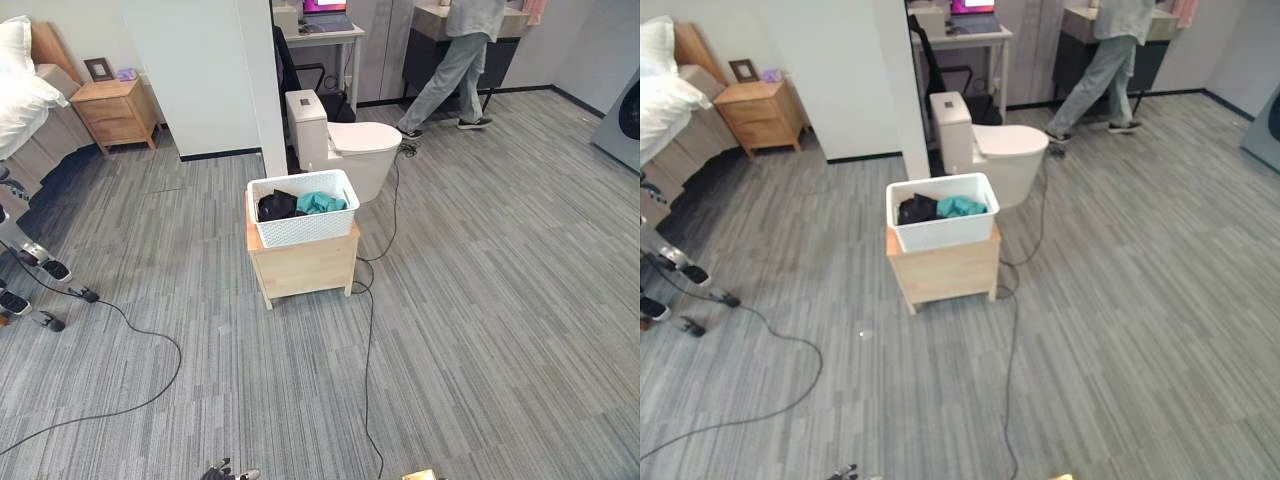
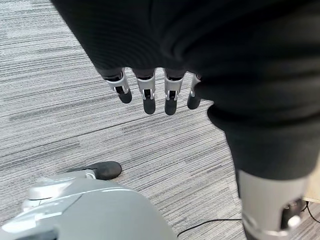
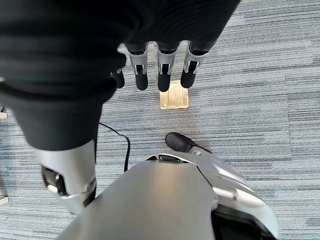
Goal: Grab the laundry basket,head to the washer,open it,put in the laundry and shut it.
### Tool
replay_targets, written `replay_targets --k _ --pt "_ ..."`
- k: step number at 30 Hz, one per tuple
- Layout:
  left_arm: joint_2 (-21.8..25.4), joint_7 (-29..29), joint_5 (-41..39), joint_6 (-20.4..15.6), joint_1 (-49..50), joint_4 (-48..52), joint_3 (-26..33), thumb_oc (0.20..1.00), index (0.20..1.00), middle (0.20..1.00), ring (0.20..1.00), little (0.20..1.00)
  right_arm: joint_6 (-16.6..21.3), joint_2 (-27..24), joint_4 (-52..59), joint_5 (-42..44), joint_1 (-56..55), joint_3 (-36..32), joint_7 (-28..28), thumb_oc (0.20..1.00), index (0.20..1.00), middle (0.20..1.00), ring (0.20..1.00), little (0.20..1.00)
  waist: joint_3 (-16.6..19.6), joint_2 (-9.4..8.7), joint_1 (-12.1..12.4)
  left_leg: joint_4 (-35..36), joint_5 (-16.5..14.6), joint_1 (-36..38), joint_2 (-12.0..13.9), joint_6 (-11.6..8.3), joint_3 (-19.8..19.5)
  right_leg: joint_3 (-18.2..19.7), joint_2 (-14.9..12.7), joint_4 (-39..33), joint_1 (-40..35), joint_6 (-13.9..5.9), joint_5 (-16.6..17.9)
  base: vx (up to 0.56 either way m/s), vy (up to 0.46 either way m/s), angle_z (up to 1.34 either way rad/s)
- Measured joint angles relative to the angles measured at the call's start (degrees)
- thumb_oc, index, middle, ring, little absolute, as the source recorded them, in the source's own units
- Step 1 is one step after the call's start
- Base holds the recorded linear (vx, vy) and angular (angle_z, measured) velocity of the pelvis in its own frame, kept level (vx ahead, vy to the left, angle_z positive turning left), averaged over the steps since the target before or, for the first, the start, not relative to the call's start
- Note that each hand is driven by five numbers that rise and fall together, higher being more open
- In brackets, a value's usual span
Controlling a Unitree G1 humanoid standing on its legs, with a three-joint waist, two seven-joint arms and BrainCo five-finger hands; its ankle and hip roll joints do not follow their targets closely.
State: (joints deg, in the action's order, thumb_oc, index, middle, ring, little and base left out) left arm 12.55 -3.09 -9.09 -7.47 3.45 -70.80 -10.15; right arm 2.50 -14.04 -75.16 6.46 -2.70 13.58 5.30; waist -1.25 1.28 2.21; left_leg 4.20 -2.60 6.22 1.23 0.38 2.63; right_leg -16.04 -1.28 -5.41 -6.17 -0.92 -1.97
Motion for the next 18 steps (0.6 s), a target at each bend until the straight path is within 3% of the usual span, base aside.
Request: replay_targets --k 18 --pt "0.0 -0.01 -0.02 0.02 0.03 -0.08 0.0 1.0 1.0 1.0 1.0 1.0 -0.01 0.25 -0.05 0.01 -0.39 0.01 0.05 1.0 1.0 1.0 1.0 1.0 0.88 -0.28 0.02 0.0 0.0 0.08 0.0 0.0 0.21 0.2 0.0 -0.01 0.02 -0.03 0.03 0.0 0.0 0.0"
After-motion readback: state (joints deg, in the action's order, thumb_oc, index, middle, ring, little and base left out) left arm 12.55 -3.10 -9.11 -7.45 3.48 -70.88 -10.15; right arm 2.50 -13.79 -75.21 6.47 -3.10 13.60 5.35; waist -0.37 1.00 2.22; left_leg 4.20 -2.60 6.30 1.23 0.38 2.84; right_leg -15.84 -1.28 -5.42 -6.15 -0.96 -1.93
